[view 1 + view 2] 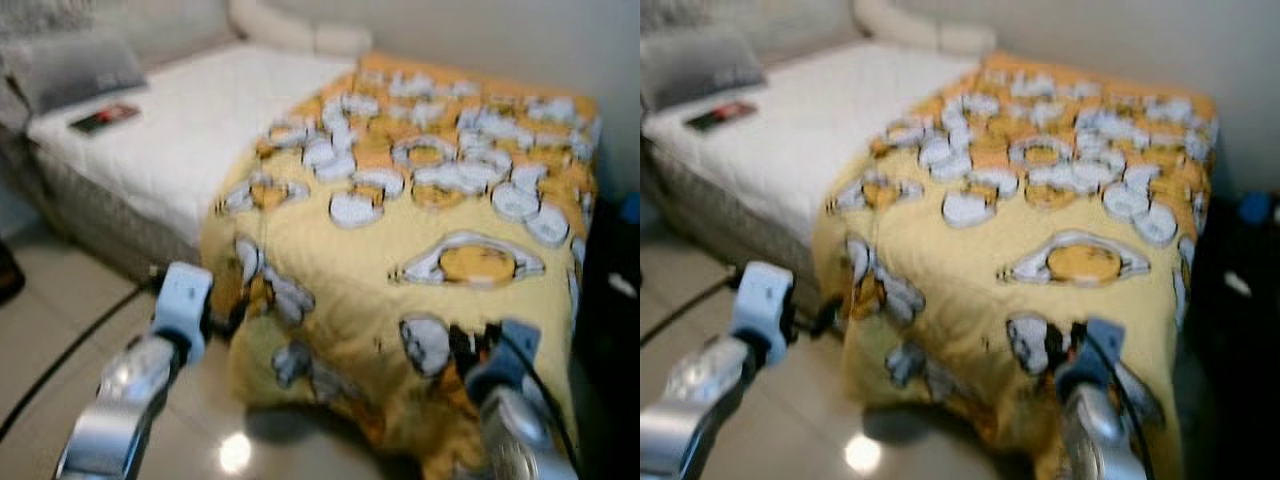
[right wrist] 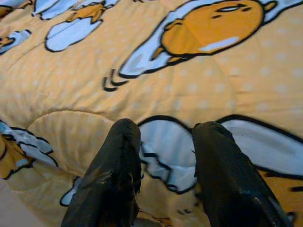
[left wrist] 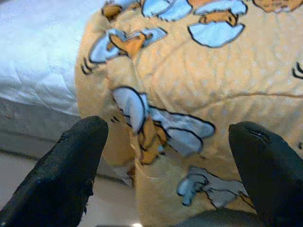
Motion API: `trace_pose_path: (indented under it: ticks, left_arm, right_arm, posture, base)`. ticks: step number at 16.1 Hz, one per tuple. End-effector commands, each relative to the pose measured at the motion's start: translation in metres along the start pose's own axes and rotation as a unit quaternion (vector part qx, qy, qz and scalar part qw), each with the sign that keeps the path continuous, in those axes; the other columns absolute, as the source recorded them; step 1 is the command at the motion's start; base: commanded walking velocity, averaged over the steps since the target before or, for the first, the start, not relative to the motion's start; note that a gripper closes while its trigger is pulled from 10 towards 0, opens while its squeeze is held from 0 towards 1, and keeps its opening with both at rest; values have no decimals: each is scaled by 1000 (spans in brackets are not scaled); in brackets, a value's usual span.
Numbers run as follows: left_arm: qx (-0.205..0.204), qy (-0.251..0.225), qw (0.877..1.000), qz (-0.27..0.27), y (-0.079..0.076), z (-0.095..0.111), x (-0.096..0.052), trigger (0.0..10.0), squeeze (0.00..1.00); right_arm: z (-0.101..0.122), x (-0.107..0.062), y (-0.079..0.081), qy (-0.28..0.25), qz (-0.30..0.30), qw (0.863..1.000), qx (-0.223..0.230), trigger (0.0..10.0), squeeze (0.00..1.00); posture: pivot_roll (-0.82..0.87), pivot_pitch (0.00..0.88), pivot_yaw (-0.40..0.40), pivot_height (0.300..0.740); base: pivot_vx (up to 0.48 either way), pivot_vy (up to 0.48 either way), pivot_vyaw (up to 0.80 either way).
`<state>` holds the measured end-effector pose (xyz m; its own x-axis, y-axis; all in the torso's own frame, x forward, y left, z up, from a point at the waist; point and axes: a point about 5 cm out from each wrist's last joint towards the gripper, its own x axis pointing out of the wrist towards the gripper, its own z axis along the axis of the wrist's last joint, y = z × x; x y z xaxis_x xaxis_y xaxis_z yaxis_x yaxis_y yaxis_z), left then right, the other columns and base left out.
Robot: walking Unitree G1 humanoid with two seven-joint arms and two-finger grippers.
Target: Clean up the room
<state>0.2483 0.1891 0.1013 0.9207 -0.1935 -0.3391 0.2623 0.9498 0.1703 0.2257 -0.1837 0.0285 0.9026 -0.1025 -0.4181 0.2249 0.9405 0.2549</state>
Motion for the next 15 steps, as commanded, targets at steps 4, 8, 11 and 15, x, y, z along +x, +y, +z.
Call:
trace_pose_path:
  ticks: [4,8,11,15]
  left_arm:
    - [10,-2,1000,14,6,2,1,10000,0]
    - [9,-4,1000,24,11,3,0,10000,0]
    - [10,-6,1000,25,12,4,2,10000,0]
    - [11,-11,1000,21,10,7,5,10000,0]
  right_arm:
    - [-1,5,8,-1,6,1000,5,10000,0]
    - [-1,7,8,0,6,1000,-3,10000,0]
    - [1,9,8,-3,7,1000,-8,10000,0]
    - [7,14,9,-12,8,1000,-10,10000,0]
  posture:
    - [44,0,-23,740]
    - [52,0,-33,740]
    - [48,0,-30,740]
    - [47,0,-29,740]
  base:
    - [0,471,-677]
    - [0,469,-689]
    - [0,464,-694]
    - [0,464,-691]
